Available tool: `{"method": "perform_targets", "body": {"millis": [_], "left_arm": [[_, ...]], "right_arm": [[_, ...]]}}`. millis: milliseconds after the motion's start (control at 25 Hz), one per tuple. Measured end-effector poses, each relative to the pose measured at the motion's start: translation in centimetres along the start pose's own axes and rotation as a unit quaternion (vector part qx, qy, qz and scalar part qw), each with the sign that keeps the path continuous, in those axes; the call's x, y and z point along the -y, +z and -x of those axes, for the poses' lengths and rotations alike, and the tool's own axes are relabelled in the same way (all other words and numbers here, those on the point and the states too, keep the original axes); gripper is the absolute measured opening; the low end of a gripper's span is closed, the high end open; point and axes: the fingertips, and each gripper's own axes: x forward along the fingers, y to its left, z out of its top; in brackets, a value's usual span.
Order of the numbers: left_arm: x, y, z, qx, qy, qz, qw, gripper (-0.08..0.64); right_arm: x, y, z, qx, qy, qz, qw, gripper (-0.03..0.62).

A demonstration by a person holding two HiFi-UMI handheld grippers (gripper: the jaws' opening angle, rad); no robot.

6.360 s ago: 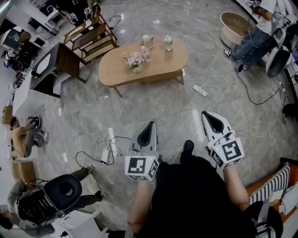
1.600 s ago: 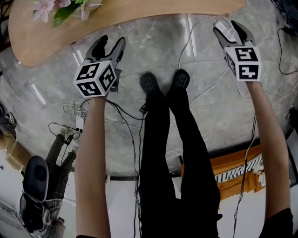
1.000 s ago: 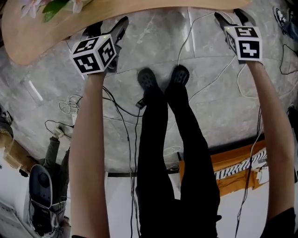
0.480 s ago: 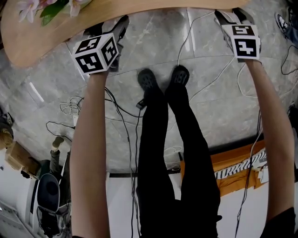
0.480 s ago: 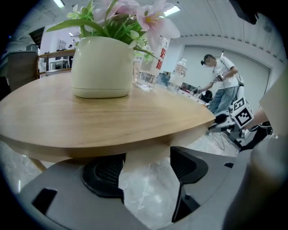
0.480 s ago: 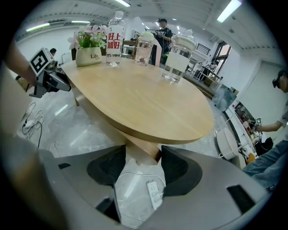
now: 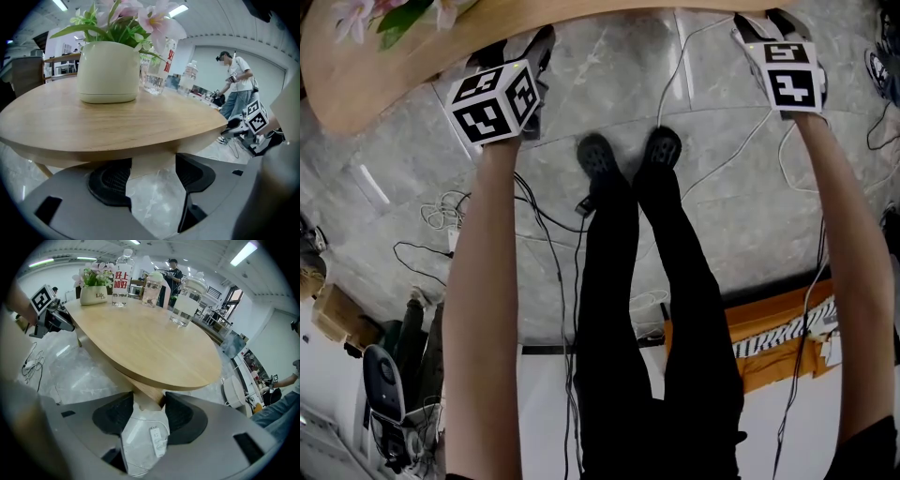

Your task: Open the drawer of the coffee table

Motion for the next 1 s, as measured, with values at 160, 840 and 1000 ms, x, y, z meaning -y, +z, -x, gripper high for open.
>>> {"method": "perform_targets", "body": {"millis": [160,840,1000], "left_arm": [[0.0,-0.1,0.3,-0.010,0.008,0.005,0.9999,0.305],[1.7,-5.2,4.2,-0.040,0.018,-0.003,0.9990,0.258],[1.4,-5.3,4.4,-0.043,0.028,-0.004,0.9987,0.231]], "right_arm": [[-0.1,-0.1,0.2,-0.008,0.000,0.001,1.000,0.210],[-3.6,-4.6,3.6,-0.032,0.014,0.026,0.999,0.182],[-3.6,-4.6,3.6,-0.035,0.014,0.030,0.999,0.176]]}}
